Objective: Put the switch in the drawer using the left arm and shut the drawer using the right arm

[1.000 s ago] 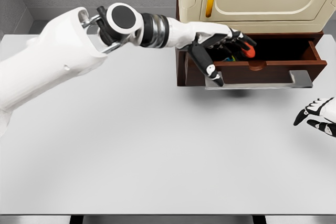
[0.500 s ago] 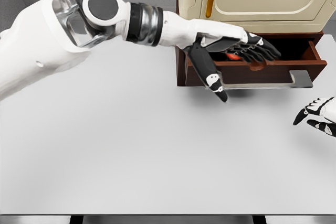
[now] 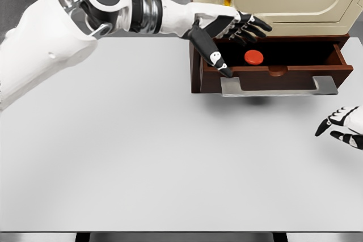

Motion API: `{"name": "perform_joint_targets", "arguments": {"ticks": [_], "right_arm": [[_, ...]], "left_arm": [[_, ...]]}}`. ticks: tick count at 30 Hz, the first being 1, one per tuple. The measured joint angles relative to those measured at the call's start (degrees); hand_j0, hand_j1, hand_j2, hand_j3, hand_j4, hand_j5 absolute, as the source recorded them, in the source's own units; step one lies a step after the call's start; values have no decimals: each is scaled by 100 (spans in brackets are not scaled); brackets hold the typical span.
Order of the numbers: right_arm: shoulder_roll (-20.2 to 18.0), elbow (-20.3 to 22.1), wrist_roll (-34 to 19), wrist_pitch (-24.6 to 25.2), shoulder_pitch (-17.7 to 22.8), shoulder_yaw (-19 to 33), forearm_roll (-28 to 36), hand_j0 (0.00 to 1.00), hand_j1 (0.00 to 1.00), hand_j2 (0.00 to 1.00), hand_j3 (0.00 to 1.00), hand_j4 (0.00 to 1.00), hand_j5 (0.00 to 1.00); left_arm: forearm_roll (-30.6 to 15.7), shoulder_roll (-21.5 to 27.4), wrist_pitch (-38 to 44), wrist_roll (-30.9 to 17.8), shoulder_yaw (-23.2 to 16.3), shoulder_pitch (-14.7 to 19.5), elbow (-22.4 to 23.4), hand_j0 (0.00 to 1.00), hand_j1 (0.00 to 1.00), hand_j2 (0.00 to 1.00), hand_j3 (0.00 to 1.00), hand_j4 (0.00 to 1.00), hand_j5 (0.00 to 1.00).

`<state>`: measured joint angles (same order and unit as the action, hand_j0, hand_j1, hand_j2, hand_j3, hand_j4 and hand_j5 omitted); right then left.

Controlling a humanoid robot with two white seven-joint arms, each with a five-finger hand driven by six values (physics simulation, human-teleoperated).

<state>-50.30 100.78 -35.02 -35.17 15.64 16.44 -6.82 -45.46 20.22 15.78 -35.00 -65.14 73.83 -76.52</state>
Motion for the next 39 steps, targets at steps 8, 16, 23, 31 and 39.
{"name": "perform_joint_targets", "arguments": {"ticks": [8,16,23,31,39], "right_arm": [[0,-5,0,0,0,-41,-1,51,51,51,51,51,51],[0,-4,0,0,0,-49,-1,52,52,52,52,52,52],[0,-5,0,0,0,-53,-1,52,52,52,52,52,52],[0,-7,0,0,0,-53,-1,53,53,53,53,53,53],[0,-8,0,0,0,-53,0,55,55,55,55,55,55]], "left_arm": [[32,-6,12,0,-133,-9,91,98,98,98,98,98,98],[129,-107,9,0,-178,-79,389,98,98,98,98,98,98],[190,-179,3,3,-195,-132,436,98,98,98,98,98,98],[216,-306,-23,3,-213,-114,544,98,98,98,98,98,98],[215,-472,-38,2,-206,-79,525,98,98,98,98,98,98]]}}
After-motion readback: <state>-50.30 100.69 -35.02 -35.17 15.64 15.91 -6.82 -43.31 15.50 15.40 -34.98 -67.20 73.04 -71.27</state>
